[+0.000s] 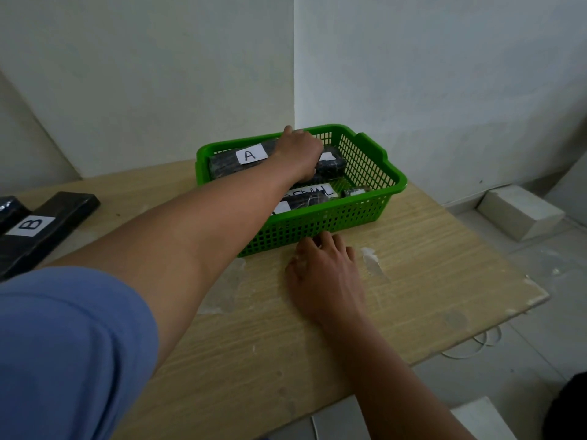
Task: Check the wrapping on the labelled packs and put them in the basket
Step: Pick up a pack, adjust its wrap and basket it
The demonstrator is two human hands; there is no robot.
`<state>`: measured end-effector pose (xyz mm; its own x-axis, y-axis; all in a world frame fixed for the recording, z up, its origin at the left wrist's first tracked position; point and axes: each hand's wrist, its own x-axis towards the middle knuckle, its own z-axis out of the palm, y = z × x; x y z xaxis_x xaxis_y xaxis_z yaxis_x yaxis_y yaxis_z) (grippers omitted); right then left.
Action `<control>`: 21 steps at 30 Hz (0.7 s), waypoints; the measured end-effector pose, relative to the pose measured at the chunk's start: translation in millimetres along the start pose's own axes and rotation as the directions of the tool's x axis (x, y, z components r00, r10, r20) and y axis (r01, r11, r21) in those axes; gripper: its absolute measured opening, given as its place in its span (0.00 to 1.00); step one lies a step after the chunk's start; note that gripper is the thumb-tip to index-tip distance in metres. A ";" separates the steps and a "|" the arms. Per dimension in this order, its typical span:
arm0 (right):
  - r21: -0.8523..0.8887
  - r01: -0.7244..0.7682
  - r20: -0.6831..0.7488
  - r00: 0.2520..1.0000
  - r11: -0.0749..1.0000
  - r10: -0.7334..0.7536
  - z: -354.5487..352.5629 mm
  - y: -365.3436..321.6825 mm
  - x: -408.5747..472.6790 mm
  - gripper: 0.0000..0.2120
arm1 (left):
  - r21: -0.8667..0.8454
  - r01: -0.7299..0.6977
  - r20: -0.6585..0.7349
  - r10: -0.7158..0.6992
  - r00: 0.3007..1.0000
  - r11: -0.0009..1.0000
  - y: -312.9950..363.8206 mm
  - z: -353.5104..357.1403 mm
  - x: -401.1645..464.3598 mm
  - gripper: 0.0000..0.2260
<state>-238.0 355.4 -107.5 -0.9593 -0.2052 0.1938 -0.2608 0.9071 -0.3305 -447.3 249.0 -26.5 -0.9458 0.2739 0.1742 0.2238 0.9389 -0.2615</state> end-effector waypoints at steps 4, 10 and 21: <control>-0.006 -0.001 0.003 1.000 1.000 0.001 -0.9 -0.4 -0.4 0.16 | -0.038 0.004 0.013 -0.003 1.000 0.999 -0.4 3.0 0.1 0.11; -0.004 0.000 0.001 1.000 1.000 0.000 -1.5 -1.1 -0.8 0.17 | -0.132 -0.007 0.008 0.008 1.000 0.991 0.5 5.6 0.7 0.14; -0.010 0.002 -0.004 1.000 1.000 -0.002 -0.3 -0.5 0.1 0.16 | -0.145 0.025 0.023 -0.022 1.000 0.989 2.8 10.1 1.0 0.14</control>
<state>-237.9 355.0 -107.0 -0.9584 -0.2057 0.1980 -0.2616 0.9104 -0.3204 -450.0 249.8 -36.7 -0.9555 0.2489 0.1583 0.2322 0.9657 -0.1166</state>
